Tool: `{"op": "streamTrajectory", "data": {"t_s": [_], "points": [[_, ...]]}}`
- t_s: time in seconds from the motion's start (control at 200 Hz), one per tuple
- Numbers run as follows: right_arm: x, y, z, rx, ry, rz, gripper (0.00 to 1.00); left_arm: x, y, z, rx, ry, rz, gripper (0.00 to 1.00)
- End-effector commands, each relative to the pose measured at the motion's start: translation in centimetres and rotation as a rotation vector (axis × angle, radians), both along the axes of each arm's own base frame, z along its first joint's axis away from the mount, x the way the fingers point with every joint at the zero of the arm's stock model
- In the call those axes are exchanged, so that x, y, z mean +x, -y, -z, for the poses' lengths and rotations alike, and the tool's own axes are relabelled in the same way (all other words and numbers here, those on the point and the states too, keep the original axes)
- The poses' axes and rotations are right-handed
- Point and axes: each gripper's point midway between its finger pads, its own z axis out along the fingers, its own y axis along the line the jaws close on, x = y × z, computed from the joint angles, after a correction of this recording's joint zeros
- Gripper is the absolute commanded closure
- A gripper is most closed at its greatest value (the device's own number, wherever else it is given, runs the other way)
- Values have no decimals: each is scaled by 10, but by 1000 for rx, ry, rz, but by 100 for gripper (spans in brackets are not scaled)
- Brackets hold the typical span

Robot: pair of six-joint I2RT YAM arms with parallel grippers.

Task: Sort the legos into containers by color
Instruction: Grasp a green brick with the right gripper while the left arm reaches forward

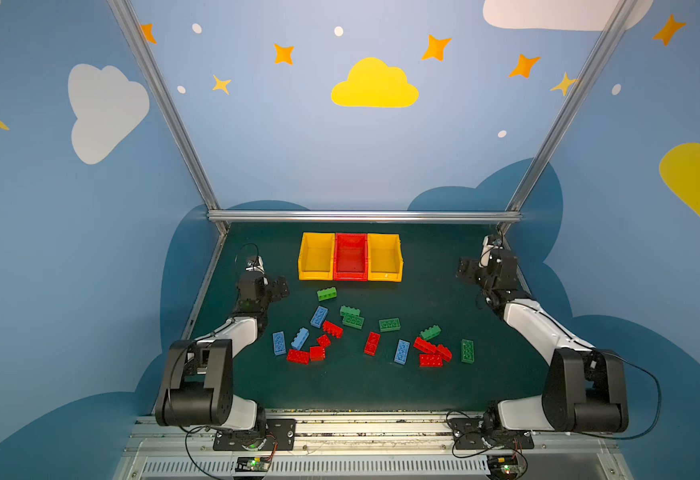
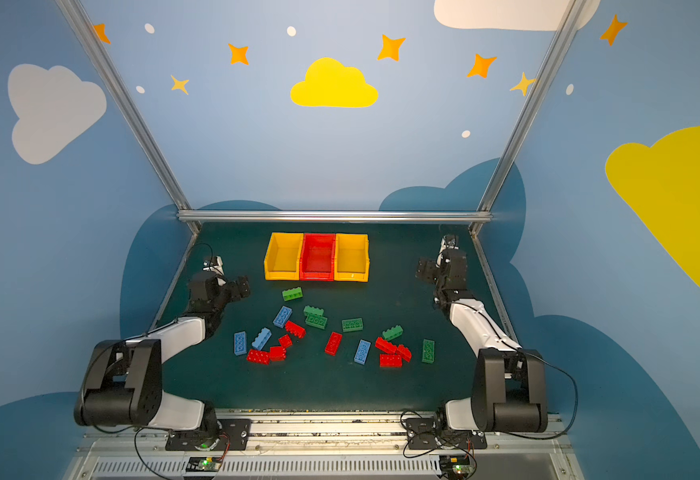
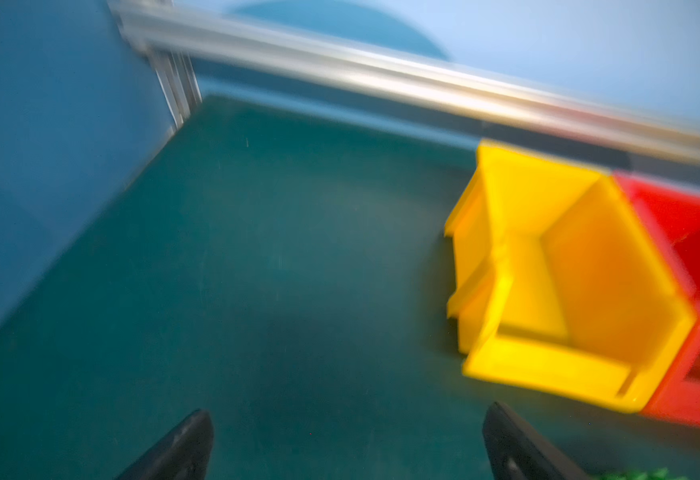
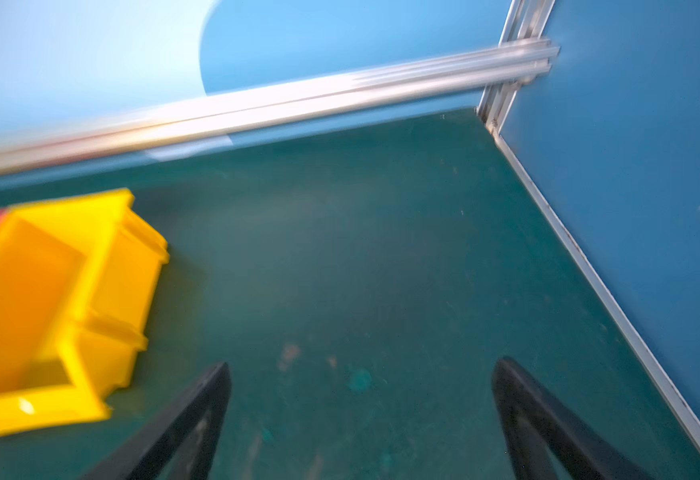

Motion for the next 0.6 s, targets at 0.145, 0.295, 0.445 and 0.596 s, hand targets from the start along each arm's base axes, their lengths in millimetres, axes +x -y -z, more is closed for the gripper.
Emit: {"op": "streamTrajectory", "data": {"t_s": [0.145, 0.295, 0.445, 0.596], "points": [[-85, -9, 51, -22, -492, 162, 6, -17, 52, -33, -54, -1, 65, 0], [-129, -9, 68, -53, -601, 215, 9, -30, 123, -53, -69, 23, 231, 0], [-170, -11, 80, 16, -650, 236, 15, -55, 178, -56, -88, 1, 348, 0], [-199, -14, 94, 101, -662, 237, 24, -92, 238, -48, -111, -26, 512, 0]]}}
